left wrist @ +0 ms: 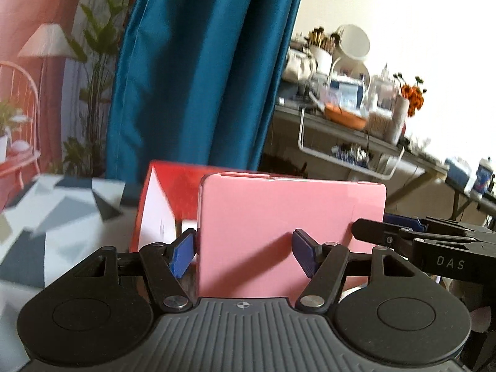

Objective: Organize rigid objects
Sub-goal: 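Lift the pink case with the right tool over the red box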

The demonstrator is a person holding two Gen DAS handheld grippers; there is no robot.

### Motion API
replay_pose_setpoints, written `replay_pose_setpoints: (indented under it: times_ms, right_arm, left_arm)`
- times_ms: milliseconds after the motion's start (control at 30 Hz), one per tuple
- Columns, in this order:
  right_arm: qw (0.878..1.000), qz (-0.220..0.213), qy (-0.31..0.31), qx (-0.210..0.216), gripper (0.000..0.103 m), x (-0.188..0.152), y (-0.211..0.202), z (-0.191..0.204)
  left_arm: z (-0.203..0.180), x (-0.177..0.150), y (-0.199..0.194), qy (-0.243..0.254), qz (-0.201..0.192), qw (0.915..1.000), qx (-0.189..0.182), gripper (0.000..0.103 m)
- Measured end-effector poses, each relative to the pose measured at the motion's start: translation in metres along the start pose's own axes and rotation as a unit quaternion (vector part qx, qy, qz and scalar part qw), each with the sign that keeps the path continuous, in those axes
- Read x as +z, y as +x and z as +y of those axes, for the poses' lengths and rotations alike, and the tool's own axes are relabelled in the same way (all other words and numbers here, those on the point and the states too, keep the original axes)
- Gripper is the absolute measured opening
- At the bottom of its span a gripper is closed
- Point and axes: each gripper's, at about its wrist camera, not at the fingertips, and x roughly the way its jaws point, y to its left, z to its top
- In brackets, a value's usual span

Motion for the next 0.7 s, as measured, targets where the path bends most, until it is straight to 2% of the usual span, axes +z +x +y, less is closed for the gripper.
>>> replay_pose_setpoints:
  times_ms: [100,267,333,467,700]
  right_arm:
    - [1.0,-0.02,-0.019,-0.006,0.044,0.025,0.018,-0.007]
    - [1.0,-0.009,-0.013,-0.017,0.044,0.038,0.06,-0.023]
    - [1.0,0.004,-0.007,-0.024,0.043,0.034,0.078,-0.031]
    - [0.998,0.042,0.014,-0.039,0.044,0.017,0.106,-0.04]
    - [0.989,0.116,0.075,-0.049,0.044,-0.009,0.134,-0.056]
  left_arm:
    - [0.002,0.024,0.018,0.003,-0.005,1.0,-0.001,0.07]
    - [0.007,0.04,0.059,0.007,0.02,0.9998,0.003,0.07]
    - [0.009,0.038,0.075,0.01,0.037,0.9992,0.005,0.07]
    - [0.015,0.025,0.105,-0.015,0.091,0.9957,0.009,0.07]
    - [0.023,0.009,0.138,-0.025,0.151,0.988,0.021,0.07]
